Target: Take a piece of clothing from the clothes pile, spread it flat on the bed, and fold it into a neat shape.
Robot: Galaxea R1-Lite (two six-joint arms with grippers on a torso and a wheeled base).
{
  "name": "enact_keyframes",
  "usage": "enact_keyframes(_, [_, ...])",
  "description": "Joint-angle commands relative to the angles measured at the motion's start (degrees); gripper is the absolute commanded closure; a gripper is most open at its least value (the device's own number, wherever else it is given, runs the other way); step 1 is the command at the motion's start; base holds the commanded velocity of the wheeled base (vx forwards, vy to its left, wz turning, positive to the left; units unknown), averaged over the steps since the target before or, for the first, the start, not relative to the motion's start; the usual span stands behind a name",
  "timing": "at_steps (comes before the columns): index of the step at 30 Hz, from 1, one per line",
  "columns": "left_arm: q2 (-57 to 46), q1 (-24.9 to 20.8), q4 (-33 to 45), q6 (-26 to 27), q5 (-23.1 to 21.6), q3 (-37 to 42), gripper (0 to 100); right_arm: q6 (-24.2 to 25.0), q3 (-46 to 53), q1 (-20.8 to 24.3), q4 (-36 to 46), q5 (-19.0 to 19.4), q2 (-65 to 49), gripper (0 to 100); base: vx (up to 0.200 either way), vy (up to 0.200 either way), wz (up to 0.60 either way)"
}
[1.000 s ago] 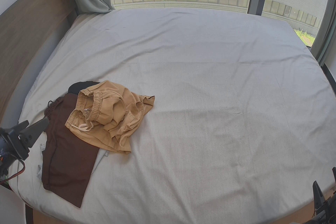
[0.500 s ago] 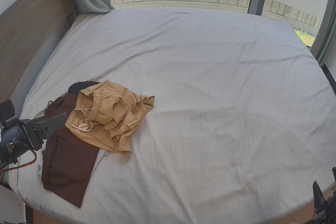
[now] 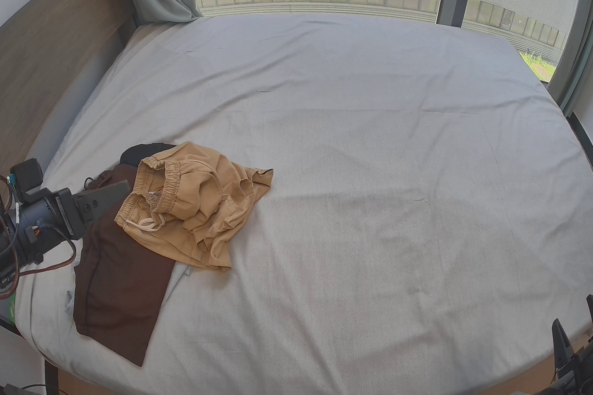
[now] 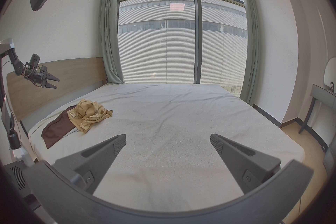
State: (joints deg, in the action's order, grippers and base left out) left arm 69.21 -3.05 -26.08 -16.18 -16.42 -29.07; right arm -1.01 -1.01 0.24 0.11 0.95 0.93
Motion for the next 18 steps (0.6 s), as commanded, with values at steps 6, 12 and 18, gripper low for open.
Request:
enact_keyframes(6, [7.3,0.1,-0.9,-0.1,-0.3,-3.8,0,0.0,1.0,0.0,0.0,0.0,-0.9,0,0.000,0.000,0.00])
enact_keyframes(12, [11.2,-0.1,-1.0,-0.1,-0.5,-6.4,0,0.0,0.9,0.0,0.0,0.0,-0.9,0,0.000,0.000,0.00])
enact_keyframes(18, [16.3,0.0,-2.4,-0.2,-0.5,-9.0,0,0.0,1.0,0.0,0.0,0.0,-0.9,0,0.000,0.000,0.00])
